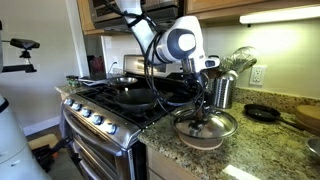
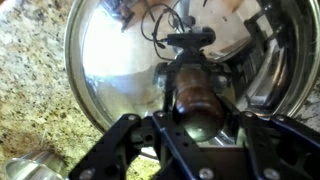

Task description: Remove the lid for the pot.

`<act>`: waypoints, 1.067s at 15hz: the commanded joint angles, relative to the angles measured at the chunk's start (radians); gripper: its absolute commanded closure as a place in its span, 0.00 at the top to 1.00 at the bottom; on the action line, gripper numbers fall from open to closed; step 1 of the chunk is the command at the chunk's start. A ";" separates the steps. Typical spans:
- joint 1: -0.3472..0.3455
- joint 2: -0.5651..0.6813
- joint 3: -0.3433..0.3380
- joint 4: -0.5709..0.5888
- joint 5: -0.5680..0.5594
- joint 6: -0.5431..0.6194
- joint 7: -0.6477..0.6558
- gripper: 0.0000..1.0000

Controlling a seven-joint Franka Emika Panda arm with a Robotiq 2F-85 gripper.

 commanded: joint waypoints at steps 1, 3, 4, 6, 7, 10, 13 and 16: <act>0.014 0.001 -0.010 -0.016 0.055 0.028 -0.040 0.20; 0.008 0.003 -0.010 -0.026 0.075 0.038 -0.051 0.20; 0.006 0.006 -0.009 -0.029 0.088 0.043 -0.057 0.20; 0.006 0.007 -0.008 -0.035 0.109 0.045 -0.065 0.20; 0.008 0.005 -0.007 -0.040 0.115 0.047 -0.069 0.20; 0.019 0.013 -0.022 -0.054 0.094 0.074 -0.058 0.20; 0.023 0.040 -0.035 -0.059 0.085 0.108 -0.052 0.20; 0.026 0.070 -0.045 -0.059 0.091 0.134 -0.052 0.20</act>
